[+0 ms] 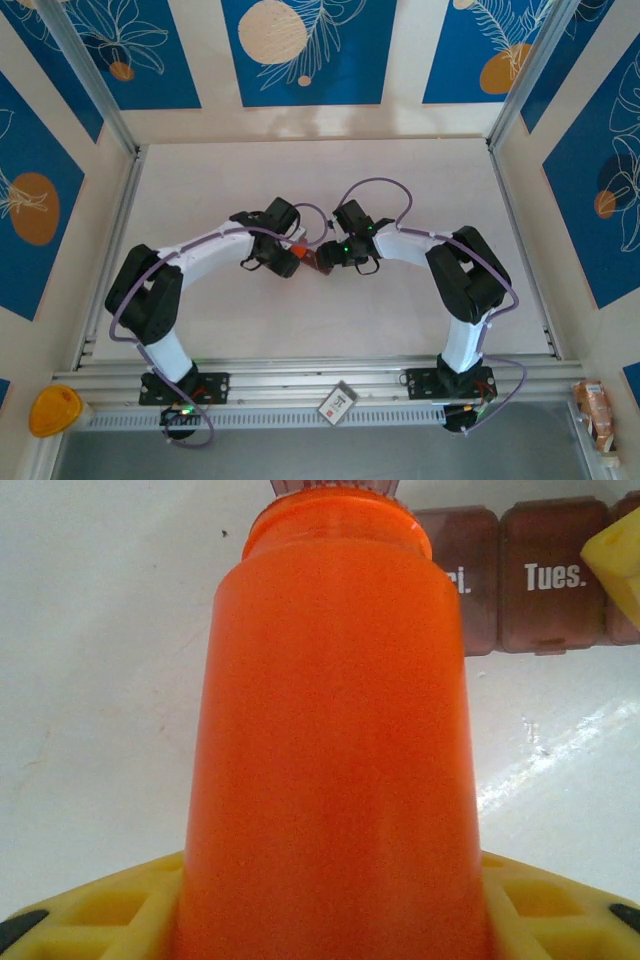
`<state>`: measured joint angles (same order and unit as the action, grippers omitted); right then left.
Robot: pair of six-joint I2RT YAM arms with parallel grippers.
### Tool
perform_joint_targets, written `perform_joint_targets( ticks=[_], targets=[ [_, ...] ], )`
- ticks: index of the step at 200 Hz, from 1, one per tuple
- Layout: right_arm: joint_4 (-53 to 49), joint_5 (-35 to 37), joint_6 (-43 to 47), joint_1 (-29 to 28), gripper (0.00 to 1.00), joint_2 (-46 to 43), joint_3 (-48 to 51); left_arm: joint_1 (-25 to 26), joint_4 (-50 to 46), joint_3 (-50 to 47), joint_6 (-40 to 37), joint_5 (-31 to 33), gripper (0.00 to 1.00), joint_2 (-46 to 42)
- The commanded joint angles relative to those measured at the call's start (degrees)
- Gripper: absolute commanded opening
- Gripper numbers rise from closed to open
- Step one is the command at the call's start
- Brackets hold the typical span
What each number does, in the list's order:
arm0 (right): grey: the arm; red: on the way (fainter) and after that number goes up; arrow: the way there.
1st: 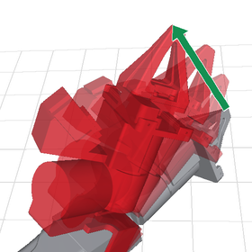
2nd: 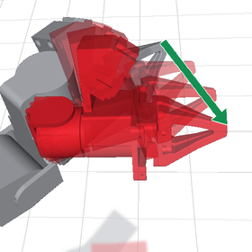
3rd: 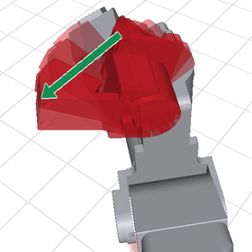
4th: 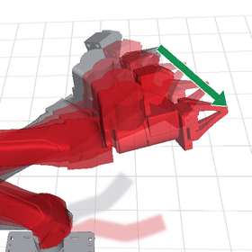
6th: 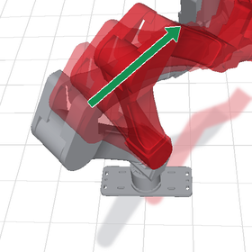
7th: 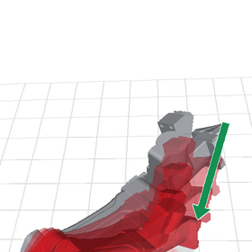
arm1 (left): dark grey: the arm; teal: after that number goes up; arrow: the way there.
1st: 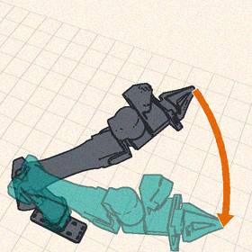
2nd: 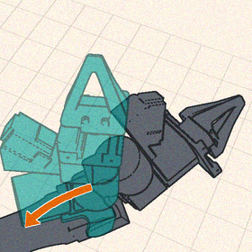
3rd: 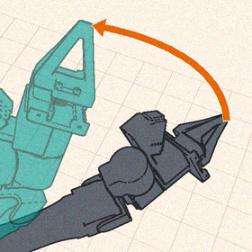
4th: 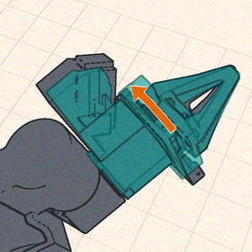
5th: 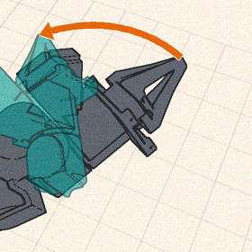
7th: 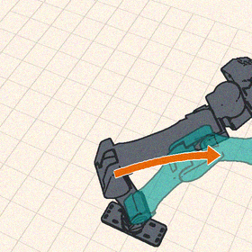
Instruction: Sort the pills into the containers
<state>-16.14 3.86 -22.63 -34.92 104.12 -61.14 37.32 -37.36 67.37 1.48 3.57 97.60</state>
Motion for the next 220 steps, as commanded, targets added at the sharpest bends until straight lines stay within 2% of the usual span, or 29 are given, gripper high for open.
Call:
perform_joint_targets(
  ticks=[1,220],
  targets=[
    [-3.9,0.2,0.0,-0.7,0.70,0.7,2.3,0.3,-2.4,1.7,-1.1,2.5,0.00,1.5],
    [-4.2,0.0,0.1,-1.1,0.70,1.3,1.3,0.3,-6.2,5.0,-3.1,2.0,0.00,3.7]
  ],
)
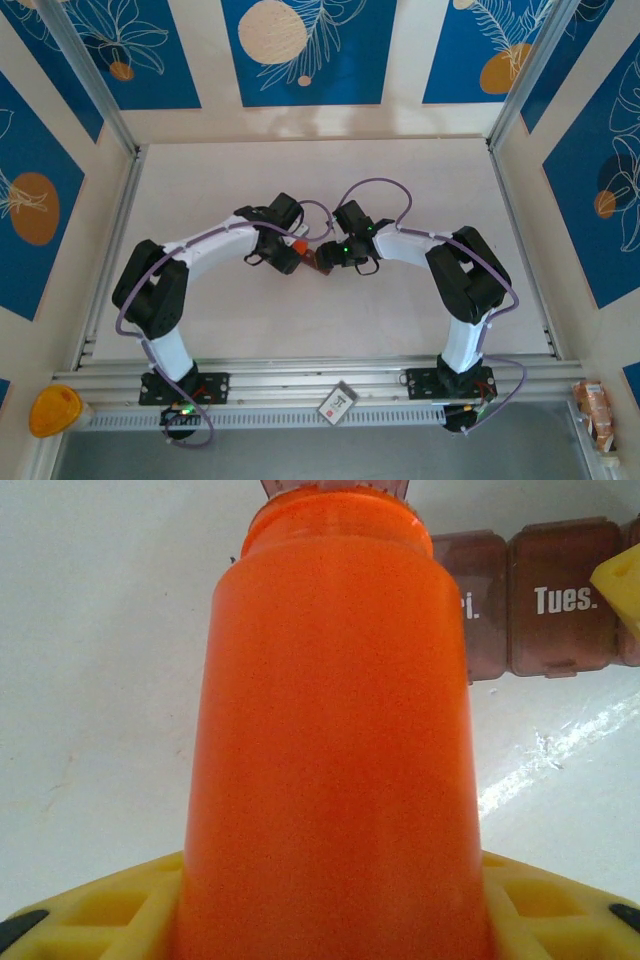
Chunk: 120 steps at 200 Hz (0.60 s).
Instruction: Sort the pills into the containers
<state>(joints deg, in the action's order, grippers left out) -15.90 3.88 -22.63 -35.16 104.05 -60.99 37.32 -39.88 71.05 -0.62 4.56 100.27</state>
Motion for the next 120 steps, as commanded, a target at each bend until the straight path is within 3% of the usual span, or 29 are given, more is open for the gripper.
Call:
perform_joint_targets(
  ticks=[1,120],
  targets=[
    [-4.4,0.0,0.1,-0.9,0.70,1.4,1.2,0.3,-3.7,1.4,-1.0,1.1,0.00,1.0],
    [-4.4,0.3,0.2,-1.0,0.70,1.6,1.4,0.3,-6.4,2.2,-2.3,1.7,0.00,1.5]
  ],
)
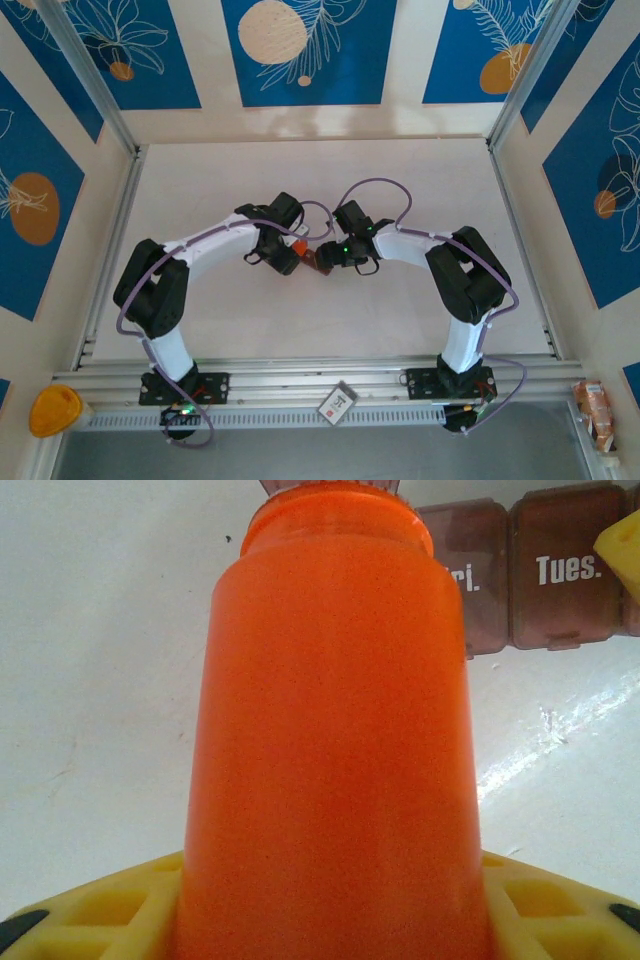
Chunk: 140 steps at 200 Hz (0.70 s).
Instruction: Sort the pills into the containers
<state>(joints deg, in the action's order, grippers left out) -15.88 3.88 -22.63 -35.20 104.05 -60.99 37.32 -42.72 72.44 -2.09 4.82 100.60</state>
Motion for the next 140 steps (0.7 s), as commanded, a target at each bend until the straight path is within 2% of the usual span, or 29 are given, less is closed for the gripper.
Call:
perform_joint_targets(
  ticks=[1,140],
  targets=[
    [-4.4,0.3,0.2,-0.9,0.70,1.6,1.4,0.3,-3.6,0.8,-0.8,1.4,0.00,1.2],
    [-3.7,0.3,-0.6,-1.1,0.70,1.9,2.1,0.3,-5.9,2.6,-2.0,2.2,0.00,3.0]
  ],
)
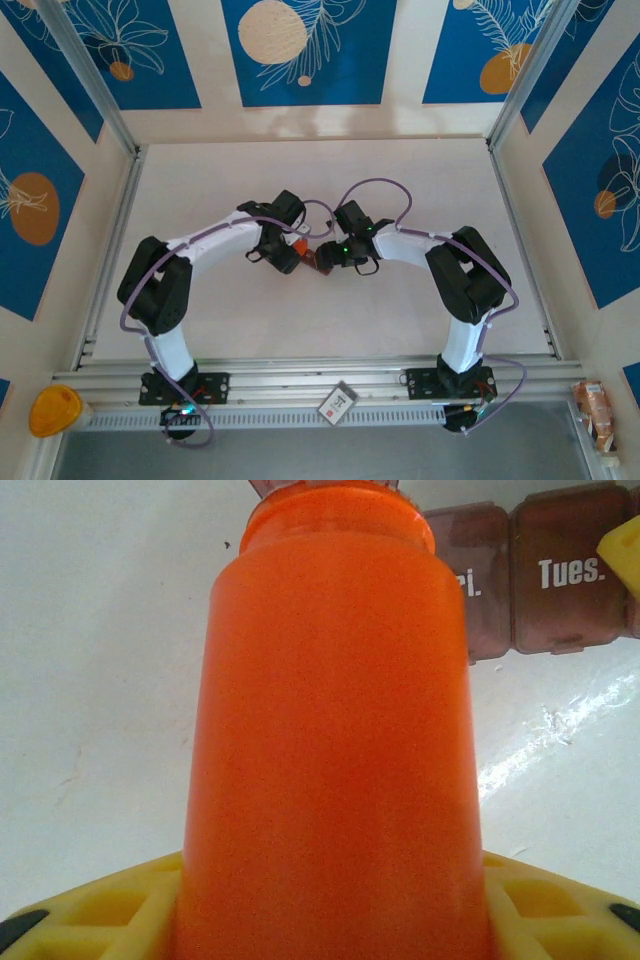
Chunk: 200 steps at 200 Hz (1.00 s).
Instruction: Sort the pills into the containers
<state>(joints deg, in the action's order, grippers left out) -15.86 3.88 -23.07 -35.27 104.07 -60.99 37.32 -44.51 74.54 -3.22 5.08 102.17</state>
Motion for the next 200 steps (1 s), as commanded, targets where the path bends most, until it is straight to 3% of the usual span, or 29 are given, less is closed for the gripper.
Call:
perform_joint_targets(
  ticks=[1,200],
  targets=[
    [-3.7,0.3,-0.1,-1.0,0.70,1.8,2.1,0.3,-4.1,0.5,-0.9,1.9,0.00,1.5],
    [-3.5,0.5,-0.5,-1.1,0.70,2.0,2.4,0.4,-8.7,4.7,-1.9,4.3,0.00,2.6]
  ],
)
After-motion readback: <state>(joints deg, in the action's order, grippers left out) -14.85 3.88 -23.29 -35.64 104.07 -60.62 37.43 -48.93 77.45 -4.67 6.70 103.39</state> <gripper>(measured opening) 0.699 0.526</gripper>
